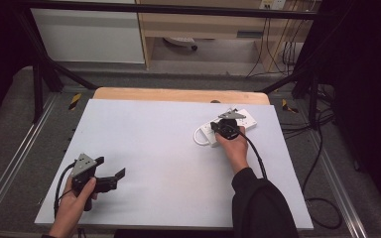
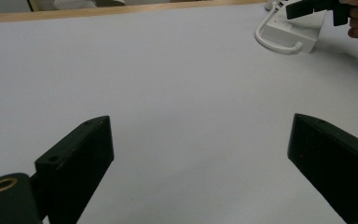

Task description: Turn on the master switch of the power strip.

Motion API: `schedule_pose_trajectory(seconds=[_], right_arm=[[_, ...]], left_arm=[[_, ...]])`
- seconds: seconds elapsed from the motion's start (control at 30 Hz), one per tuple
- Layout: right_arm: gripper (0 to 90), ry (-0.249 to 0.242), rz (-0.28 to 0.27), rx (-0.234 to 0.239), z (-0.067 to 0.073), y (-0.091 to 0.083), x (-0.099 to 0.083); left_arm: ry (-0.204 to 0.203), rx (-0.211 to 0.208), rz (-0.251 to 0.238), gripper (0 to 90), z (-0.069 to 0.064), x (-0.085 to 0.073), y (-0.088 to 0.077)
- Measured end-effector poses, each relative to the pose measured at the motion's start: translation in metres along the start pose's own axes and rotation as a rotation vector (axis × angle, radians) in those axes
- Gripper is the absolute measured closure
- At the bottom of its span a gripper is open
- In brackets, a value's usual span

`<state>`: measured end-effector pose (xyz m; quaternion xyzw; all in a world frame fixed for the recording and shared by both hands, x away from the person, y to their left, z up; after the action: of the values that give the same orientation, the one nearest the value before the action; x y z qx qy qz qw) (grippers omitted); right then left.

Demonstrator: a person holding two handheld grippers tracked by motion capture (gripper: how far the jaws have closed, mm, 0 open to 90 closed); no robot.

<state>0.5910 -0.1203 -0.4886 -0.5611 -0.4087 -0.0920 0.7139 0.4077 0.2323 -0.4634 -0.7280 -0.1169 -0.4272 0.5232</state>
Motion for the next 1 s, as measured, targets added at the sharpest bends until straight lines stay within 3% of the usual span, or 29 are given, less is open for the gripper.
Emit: schedule_pose_trajectory(seconds=[1.0], right_arm=[[90.0, -0.009, -0.007, 0.030, 0.016, 0.007, 0.001]], left_arm=[[0.006, 0.001, -0.001, 6.9, -0.001, 0.000, 0.000]])
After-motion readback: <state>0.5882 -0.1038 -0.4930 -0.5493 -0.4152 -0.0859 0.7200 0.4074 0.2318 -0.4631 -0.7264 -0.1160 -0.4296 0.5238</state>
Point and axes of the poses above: each handheld gripper's, and its own axes: y roughly forward along the jaws, x roughly out of its top, z roughly to its left, the point moved 9 cm from there along y, roughly forward along the jaws, and after that the axes turned 15 degrees about z, right-handed, at the moved point
